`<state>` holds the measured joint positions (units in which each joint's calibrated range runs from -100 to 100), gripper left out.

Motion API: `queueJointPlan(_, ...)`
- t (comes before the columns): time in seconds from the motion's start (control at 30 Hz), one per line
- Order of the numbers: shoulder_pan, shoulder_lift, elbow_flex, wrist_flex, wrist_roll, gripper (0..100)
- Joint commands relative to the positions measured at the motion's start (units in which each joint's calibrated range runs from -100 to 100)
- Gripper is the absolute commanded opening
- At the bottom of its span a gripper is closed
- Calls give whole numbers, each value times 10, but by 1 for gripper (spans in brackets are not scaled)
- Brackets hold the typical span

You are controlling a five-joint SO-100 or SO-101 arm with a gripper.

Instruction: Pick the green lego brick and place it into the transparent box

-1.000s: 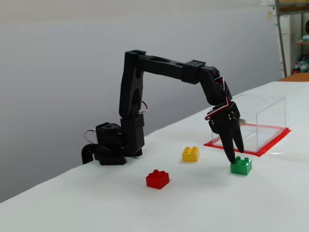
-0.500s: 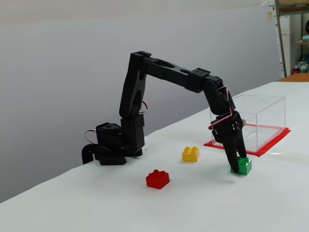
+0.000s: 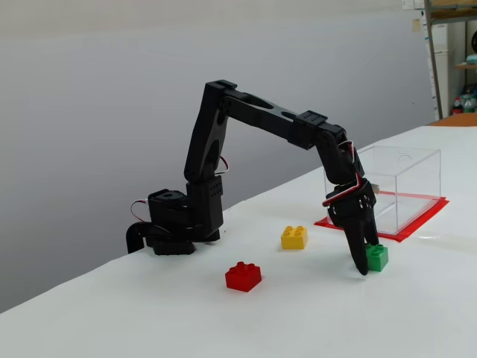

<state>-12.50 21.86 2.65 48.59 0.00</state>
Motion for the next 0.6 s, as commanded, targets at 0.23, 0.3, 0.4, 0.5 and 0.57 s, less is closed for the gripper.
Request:
queueJointPlan(0.23,0,-4,-25,-5,2,22)
queueJointPlan(0.3,0,-4,-25,-5,2,16)
queueJointPlan(0.4,0,-4,-23,-5,2,11)
queueJointPlan(0.5,0,-9,-19,-5,3,8)
queueJointPlan(0.57,1,-12,-18,-3,3,9)
